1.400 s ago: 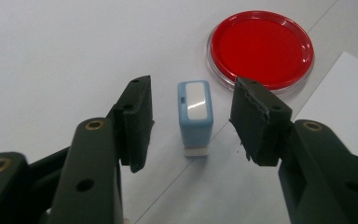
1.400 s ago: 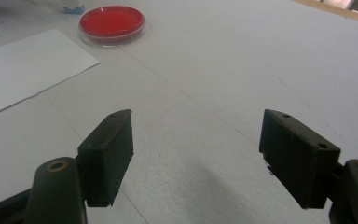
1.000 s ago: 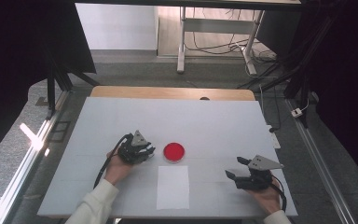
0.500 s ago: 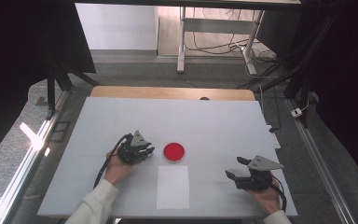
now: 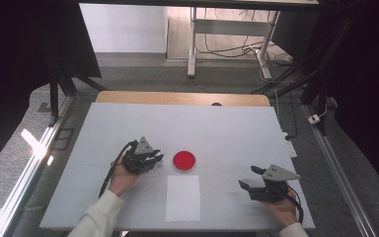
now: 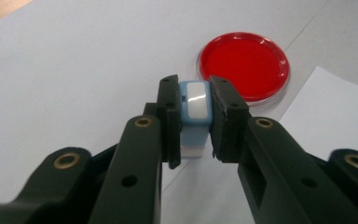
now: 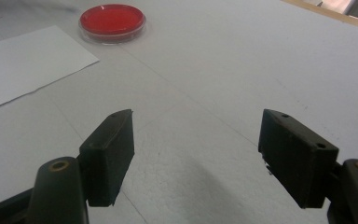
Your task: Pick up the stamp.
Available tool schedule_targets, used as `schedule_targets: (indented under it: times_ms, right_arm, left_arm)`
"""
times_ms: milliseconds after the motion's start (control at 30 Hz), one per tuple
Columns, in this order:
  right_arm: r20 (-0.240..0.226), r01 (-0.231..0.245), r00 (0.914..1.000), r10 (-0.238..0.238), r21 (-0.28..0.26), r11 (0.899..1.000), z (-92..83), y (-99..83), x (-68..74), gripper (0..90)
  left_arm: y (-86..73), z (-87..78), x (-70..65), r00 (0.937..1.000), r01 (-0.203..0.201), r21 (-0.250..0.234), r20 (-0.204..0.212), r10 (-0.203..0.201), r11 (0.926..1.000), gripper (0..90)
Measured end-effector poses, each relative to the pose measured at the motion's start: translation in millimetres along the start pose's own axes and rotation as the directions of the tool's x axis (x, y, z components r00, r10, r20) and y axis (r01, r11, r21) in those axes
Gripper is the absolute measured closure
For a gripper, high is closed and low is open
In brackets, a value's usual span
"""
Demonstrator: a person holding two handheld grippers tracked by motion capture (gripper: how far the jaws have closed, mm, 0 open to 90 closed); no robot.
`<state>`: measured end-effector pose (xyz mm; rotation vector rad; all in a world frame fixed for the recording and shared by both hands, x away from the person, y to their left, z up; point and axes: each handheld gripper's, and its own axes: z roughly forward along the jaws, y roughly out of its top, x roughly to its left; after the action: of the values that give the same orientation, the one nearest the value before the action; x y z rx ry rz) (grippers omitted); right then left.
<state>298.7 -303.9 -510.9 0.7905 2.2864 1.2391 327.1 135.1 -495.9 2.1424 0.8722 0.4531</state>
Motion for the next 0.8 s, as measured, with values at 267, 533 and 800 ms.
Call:
schedule_targets:
  times_ms: [267, 533, 800]
  right_arm:
    - [0.011, -0.002, 0.9999, 0.002, -0.008, 1.0, -1.1, -0.1, 0.3, 26.9]
    - [0.008, -0.001, 1.0, 0.001, -0.01, 1.0, -1.4, -0.2, 0.3, 27.1]
    - [0.012, 0.002, 0.9999, -0.002, -0.024, 1.0, -1.6, -0.1, 1.4, 27.2]
  left_arm:
    - [2.0, -10.0, -1.4, 0.9996, 0.023, -0.032, 0.019, -0.023, 0.9992, 75.0]
    - [5.0, -17.1, -6.1, 0.9984, 0.042, -0.047, 0.039, -0.04, 0.998, 75.0]
    - [10.1, -25.6, -11.7, 0.993, 0.077, -0.092, 0.097, -0.068, 0.9928, 75.0]
